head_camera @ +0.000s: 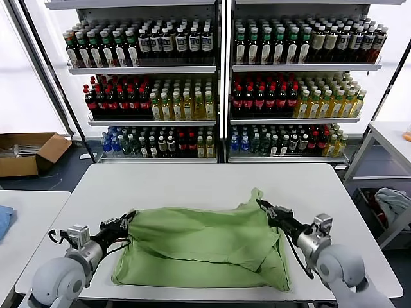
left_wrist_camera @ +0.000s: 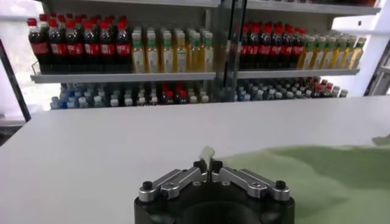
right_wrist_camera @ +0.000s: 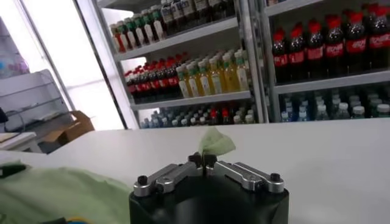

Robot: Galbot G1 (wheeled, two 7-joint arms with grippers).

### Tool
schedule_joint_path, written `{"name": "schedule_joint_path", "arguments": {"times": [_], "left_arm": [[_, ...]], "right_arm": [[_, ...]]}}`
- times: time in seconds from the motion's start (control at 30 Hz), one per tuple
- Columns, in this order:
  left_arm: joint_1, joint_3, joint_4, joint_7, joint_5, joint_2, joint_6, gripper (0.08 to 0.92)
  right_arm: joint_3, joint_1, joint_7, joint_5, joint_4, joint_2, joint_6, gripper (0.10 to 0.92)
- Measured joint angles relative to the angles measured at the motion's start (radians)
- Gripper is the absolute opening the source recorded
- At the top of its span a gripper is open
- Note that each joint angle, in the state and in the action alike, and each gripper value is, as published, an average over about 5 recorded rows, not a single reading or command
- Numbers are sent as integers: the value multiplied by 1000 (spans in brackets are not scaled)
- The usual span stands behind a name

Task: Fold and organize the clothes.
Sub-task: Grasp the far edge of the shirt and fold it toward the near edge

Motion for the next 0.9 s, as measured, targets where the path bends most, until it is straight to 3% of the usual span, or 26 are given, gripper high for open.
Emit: {"name": "schedule_joint_path", "arguments": {"times": [0.4, 0.9], "left_arm": [[164, -62, -72, 28, 57, -7, -9, 88], [293, -110, -95, 73, 180, -6, -82, 89]], "right_arm": [[76, -259, -13, -53, 128, 30, 31, 106], [99, -365, 3, -102, 149, 26, 47, 106]]}}
